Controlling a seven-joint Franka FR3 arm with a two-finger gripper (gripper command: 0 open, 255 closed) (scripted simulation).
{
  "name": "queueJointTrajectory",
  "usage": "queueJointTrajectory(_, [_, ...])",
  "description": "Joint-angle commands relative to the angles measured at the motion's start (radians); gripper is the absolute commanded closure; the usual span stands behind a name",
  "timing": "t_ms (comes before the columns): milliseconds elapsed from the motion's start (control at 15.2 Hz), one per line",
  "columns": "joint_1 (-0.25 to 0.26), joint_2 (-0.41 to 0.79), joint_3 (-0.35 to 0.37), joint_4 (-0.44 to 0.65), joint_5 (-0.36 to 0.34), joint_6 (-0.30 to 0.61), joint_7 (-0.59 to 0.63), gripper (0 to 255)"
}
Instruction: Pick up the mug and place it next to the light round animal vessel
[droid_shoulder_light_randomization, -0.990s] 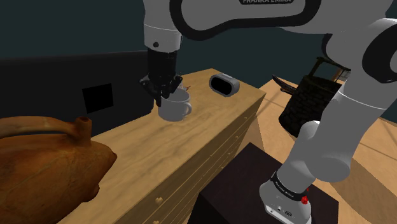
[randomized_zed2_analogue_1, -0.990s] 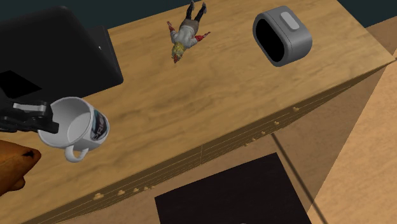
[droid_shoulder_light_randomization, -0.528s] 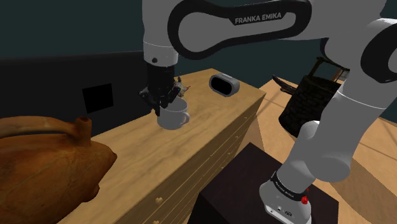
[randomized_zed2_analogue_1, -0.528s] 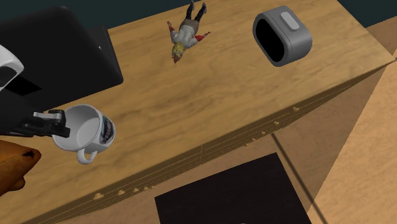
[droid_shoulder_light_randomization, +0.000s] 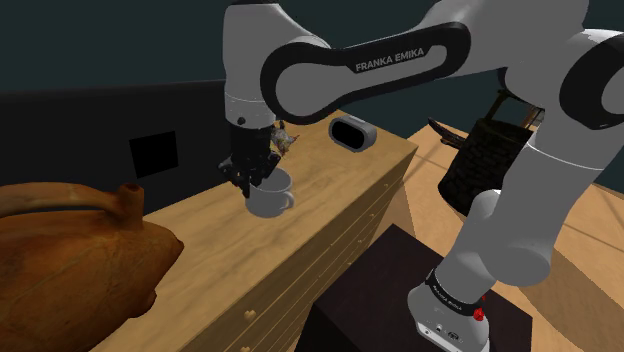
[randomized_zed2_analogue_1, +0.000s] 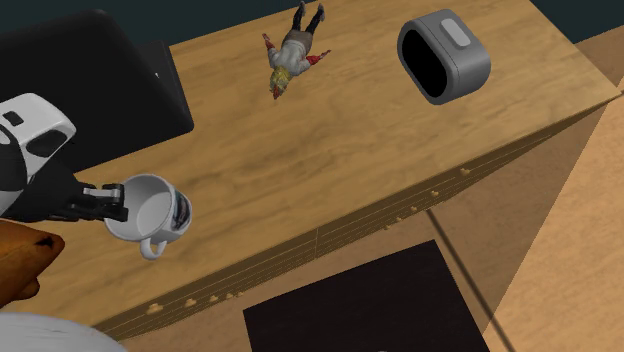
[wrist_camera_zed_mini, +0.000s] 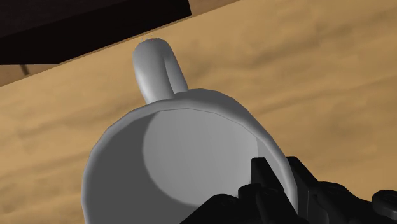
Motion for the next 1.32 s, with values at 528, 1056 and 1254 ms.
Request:
queueJointTrajectory(528, [0.003, 0.044, -0.001, -0.086, -0.02, 0.127, 0.018, 255])
queueJointTrajectory(1056, [0.004, 0.053, -0.001, -0.097, -0.024, 0.146, 0.021, 255])
queueJointTrajectory(1254, [0.004, 0.053, -0.001, -0.097, -0.024, 0.146, 0.021, 0])
